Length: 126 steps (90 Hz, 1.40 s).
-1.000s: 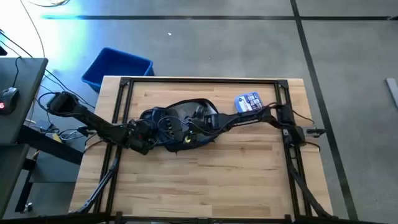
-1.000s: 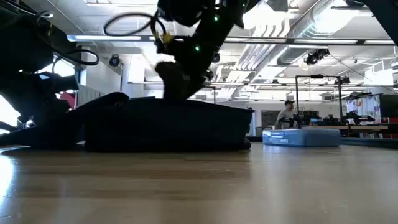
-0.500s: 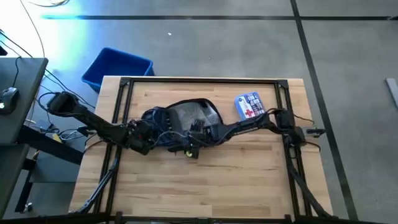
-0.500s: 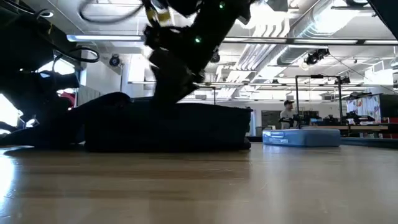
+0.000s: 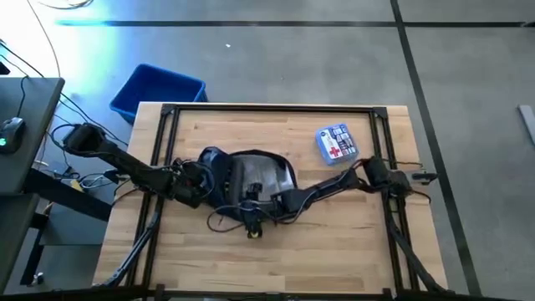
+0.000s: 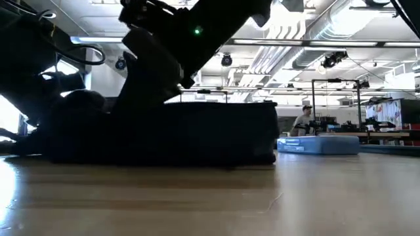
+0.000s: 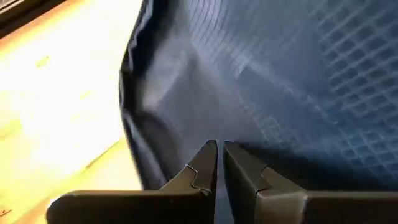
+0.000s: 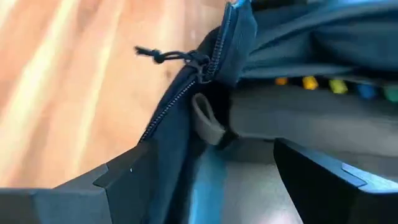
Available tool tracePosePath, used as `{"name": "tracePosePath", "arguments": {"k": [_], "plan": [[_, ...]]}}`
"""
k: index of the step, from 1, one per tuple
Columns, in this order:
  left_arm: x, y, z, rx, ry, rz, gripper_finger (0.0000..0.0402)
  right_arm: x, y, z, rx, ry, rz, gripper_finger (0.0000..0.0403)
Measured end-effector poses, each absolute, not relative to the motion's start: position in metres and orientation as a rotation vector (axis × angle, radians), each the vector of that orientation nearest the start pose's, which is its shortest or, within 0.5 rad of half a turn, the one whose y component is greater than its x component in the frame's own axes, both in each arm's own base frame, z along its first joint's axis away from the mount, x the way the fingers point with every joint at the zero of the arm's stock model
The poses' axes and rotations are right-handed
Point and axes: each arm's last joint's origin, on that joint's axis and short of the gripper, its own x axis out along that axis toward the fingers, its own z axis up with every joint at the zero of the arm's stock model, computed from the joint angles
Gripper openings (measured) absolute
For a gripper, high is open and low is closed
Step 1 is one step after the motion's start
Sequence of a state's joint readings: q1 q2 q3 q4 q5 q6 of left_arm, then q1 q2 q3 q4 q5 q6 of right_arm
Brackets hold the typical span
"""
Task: Unpack backpack
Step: Remove the black pill organizer from the backpack
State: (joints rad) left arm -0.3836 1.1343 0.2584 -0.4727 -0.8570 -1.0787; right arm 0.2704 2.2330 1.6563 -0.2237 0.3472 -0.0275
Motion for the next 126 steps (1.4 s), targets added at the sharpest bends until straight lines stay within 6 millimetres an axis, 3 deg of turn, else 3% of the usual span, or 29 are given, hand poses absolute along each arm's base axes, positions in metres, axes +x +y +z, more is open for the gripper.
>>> {"name": "tracePosePath", "arguments": {"k": [24,47,66,81,93,113,126], "plan": [[0.13,-0.028,0.109,-0.144,0.71,0.886,0.0007,0.469,0.13,0.166,-0.687,0.761,-0.034,0.0304],[0.138,-0.031,0.111,-0.16,0.692,0.825,0.0007,0.472,0.097,0.154,-1.066,0.833,0.183,0.0304],[0.144,-0.024,0.113,-0.1,0.705,0.82,0.0007,0.469,0.07,0.134,-1.344,0.859,0.214,0.0304],[0.147,-0.016,0.113,-0.078,0.717,0.847,0.0007,0.468,0.066,0.125,-1.431,0.748,0.121,0.0304],[0.147,-0.013,0.113,-0.066,0.746,0.842,0.0007,0.47,0.068,0.127,-1.392,0.646,0.035,0.0304],[0.155,-0.013,0.116,0.0,0.728,0.784,0.0007,0.472,0.068,0.122,-1.354,0.591,0.091,0.0304],[0.162,-0.015,0.121,0.022,0.683,0.729,0.0007,0.475,0.067,0.116,-1.44,0.57,0.129,0.0304]]}}
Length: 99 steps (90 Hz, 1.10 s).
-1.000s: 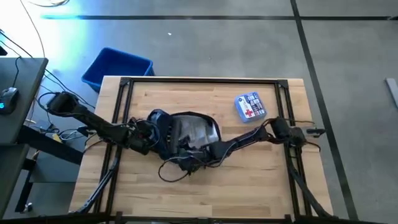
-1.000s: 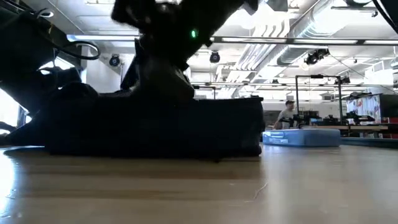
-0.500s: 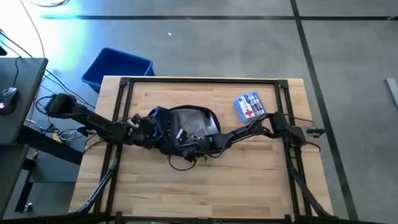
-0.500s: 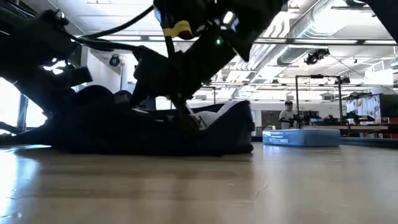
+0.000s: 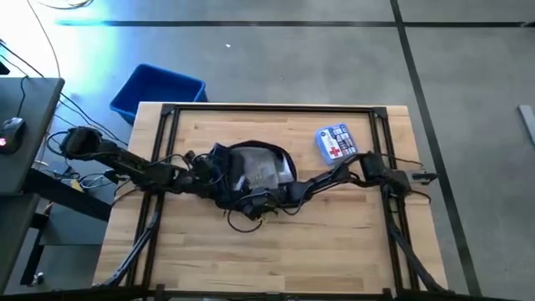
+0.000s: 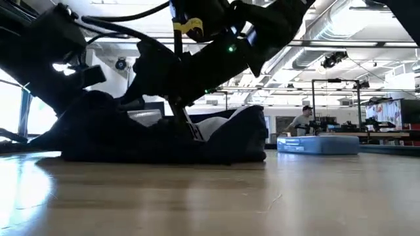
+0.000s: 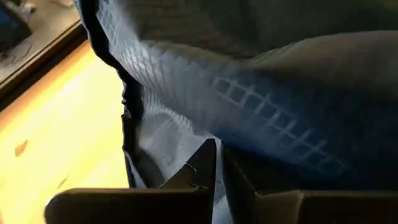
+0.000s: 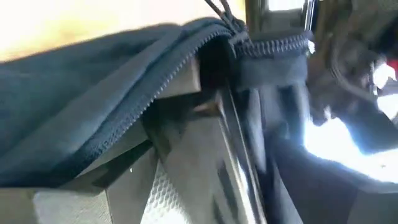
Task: Unpack backpack
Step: Remove the black pill organizer from the backpack
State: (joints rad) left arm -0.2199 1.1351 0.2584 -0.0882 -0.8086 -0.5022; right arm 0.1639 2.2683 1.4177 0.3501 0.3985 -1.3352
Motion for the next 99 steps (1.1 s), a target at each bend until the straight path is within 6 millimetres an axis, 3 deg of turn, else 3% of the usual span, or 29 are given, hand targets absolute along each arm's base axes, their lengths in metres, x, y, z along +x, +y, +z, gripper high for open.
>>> {"name": "tracePosePath", "arguments": {"k": [21,36,58,74,99], "plan": [[0.17,-0.018,0.126,-0.003,0.638,0.636,0.0006,0.479,0.06,0.103,-1.53,0.555,0.166,0.0304],[0.172,-0.019,0.127,-0.026,0.627,0.602,0.0006,0.48,0.052,0.101,-1.417,0.553,0.158,0.0298],[0.171,-0.025,0.127,-0.045,0.633,0.561,0.0006,0.485,0.036,0.104,-1.235,0.633,0.043,0.0235],[0.169,-0.031,0.133,-0.053,0.737,0.579,0.0006,0.489,0.031,0.109,-1.189,0.657,0.004,0.0179],[0.16,-0.043,0.156,-0.015,0.803,0.72,0.0001,0.487,0.031,0.111,-1.094,0.716,-0.22,0.0173]]}}
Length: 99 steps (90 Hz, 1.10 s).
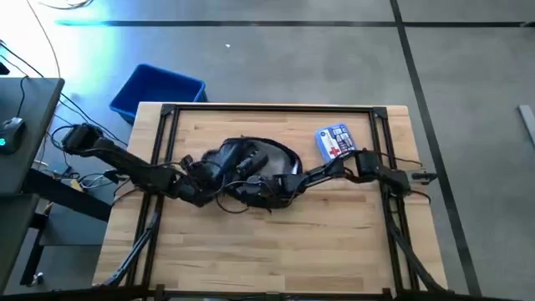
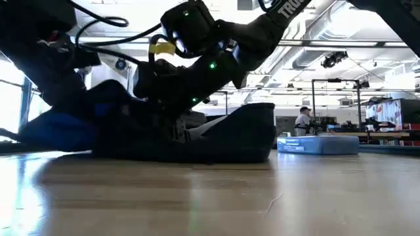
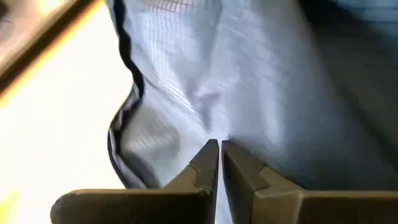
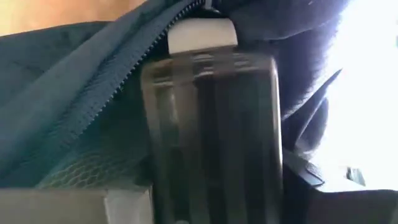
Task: Unpack backpack
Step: Remove the black pill organizer from the backpack
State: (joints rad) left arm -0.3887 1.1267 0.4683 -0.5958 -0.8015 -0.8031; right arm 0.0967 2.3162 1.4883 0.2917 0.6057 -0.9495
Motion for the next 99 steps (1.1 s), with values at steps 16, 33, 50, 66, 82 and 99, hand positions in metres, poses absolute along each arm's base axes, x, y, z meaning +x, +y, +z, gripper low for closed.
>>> {"name": "tracePosePath", "arguments": {"k": [16,33,50,66,82,99], "plan": [[0.158,-0.049,0.159,0.01,0.776,0.719,0.0,0.484,0.031,0.123,-1.0,0.706,-0.282,0.017],[0.156,-0.052,0.16,0.014,0.75,0.726,0.0,0.48,0.032,0.141,-0.9,0.683,-0.261,0.0168],[0.156,-0.052,0.16,0.016,0.75,0.729,0.0,0.477,0.031,0.143,-0.848,0.717,-0.223,0.0167],[0.155,-0.051,0.159,0.019,0.753,0.734,0.0,0.473,0.028,0.138,-0.853,0.786,-0.215,0.0167],[0.145,-0.045,0.158,-0.028,0.734,0.862,0.0,0.471,0.028,0.141,-0.846,0.792,-0.214,0.0167],[0.131,-0.039,0.157,-0.082,0.745,0.986,0.0,0.468,0.032,0.159,-0.822,0.752,-0.184,0.0167]]}}
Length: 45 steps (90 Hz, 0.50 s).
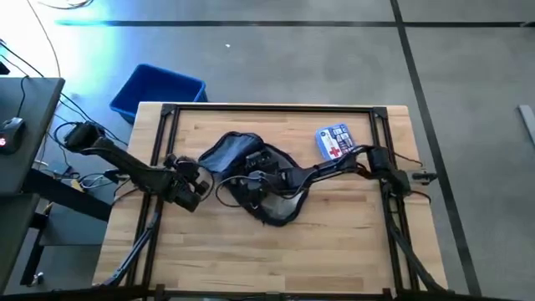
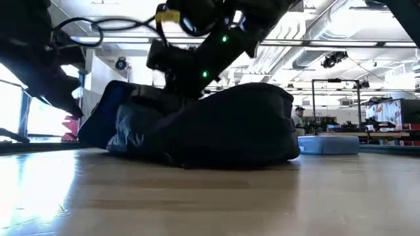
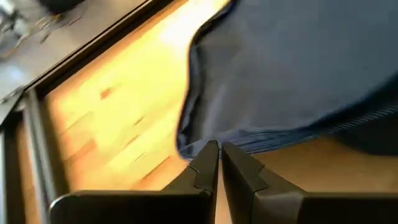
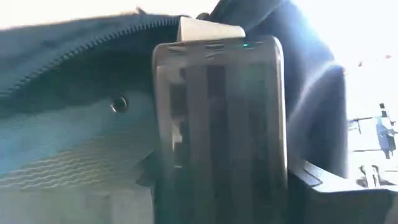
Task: Unpack backpack
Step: Remove the black pill organizer from the backpack
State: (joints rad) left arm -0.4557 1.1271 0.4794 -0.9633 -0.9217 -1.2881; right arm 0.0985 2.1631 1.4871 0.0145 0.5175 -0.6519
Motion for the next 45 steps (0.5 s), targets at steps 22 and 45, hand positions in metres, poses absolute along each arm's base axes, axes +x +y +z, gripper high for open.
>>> {"name": "tracePosePath", "arguments": {"k": [22,45], "plan": [[0.129,-0.039,0.157,-0.096,0.752,0.998,0.0,0.459,0.029,0.191,-0.747,0.75,-0.137,0.0164],[0.128,-0.043,0.157,-0.093,0.748,0.969,0.0,0.434,0.024,0.25,-0.715,0.71,-0.196,0.0163]]}}
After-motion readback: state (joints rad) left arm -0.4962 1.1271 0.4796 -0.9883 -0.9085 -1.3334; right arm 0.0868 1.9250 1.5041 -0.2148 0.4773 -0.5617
